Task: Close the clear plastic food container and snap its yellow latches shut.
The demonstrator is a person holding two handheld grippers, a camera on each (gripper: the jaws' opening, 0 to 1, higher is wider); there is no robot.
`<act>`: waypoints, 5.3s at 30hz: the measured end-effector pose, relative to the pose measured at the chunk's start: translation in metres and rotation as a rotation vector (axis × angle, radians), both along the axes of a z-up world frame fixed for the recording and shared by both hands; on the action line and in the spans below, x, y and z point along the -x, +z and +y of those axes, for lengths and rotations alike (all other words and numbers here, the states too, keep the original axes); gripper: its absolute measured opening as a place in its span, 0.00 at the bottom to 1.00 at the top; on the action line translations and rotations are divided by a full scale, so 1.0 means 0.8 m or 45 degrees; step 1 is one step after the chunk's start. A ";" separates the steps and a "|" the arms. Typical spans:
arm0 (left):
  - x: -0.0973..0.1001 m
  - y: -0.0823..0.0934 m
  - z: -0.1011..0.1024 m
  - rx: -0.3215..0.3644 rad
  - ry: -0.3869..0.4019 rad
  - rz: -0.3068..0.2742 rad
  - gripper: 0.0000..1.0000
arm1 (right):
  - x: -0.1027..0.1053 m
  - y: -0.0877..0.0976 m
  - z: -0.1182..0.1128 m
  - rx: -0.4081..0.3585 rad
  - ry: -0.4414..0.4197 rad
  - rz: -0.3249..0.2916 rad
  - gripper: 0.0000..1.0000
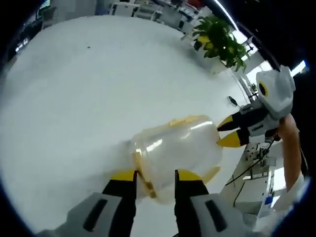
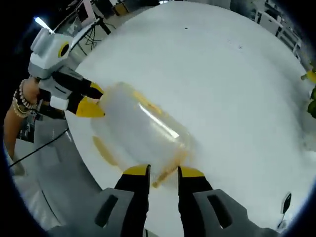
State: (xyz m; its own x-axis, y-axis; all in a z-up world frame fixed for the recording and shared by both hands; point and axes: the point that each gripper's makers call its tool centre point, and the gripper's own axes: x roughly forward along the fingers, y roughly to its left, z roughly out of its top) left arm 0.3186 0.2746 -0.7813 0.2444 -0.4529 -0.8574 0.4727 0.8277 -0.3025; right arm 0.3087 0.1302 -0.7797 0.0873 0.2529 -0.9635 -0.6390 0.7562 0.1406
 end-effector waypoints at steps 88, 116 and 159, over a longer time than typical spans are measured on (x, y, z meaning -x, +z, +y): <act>0.057 0.019 -0.090 0.143 -0.348 -0.488 0.00 | -0.047 0.024 0.079 -0.095 0.221 -0.273 0.00; 0.055 0.021 -0.091 0.242 -0.337 -0.596 0.00 | -0.103 -0.013 0.099 -0.118 0.098 -0.256 0.00; 0.069 0.003 -0.105 -0.521 -1.213 -1.020 0.22 | -0.027 -0.004 0.092 0.095 1.096 0.129 0.37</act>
